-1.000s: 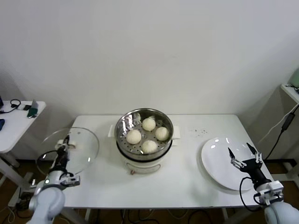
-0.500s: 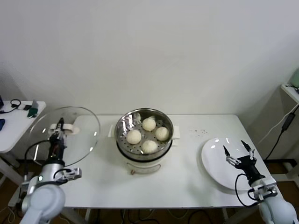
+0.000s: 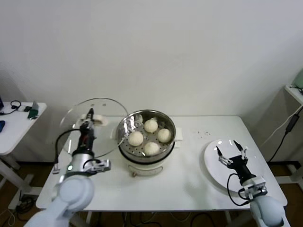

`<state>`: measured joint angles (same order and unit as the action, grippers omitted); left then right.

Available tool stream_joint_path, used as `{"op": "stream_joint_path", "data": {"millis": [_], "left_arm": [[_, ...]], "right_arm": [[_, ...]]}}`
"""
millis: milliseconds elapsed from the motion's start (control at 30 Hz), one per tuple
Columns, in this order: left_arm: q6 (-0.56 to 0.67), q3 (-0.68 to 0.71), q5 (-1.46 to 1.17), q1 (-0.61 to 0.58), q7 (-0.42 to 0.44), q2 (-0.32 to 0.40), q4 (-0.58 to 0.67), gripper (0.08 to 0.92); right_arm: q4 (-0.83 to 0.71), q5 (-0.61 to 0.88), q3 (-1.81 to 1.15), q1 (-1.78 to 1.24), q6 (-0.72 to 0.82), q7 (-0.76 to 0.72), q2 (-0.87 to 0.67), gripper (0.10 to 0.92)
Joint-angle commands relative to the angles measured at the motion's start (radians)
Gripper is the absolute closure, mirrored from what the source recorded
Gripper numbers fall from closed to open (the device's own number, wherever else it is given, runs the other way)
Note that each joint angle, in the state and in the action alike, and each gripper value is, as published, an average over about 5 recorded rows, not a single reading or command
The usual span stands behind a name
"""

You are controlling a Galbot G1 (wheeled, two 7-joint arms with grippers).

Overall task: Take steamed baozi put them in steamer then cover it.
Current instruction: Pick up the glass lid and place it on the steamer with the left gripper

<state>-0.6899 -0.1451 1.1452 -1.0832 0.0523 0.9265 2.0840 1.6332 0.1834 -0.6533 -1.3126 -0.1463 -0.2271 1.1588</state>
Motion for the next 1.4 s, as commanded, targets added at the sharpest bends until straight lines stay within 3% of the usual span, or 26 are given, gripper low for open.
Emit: {"op": "stream_joint_path", "data": {"millis": [33,233,600,1000,1400], "left_arm": [[-0.096,0.304,0.195,0.271,0.237,0.154,-0.090,0.842],[-0.096,0.327,0.259,0.289,0.298,0.282,-0.176,0.842],[-0.096,0.340,0.355,0.303,0.309,0.483,-0.319,0.842],[-0.096,0.276,0.364,0.290,0.282,0.559,-0.396,0.842],[-0.096,0.277,0.356,0.289,0.282,0.537,-0.431,0.842]], "right_arm": [[-0.016,-0.034,0.018,0.025,-0.007,0.001,0.042,0.203],[-0.018,-0.046,0.008,0.024,-0.007,0.004,0.049,0.203],[-0.010,-0.061,-0.026,-0.002,-0.013,0.006,0.065,0.203],[-0.015,-0.063,-0.058,-0.022,-0.026,0.001,0.071,0.203],[-0.021,-0.065,-0.063,-0.022,-0.031,-0.002,0.073,0.203]]}}
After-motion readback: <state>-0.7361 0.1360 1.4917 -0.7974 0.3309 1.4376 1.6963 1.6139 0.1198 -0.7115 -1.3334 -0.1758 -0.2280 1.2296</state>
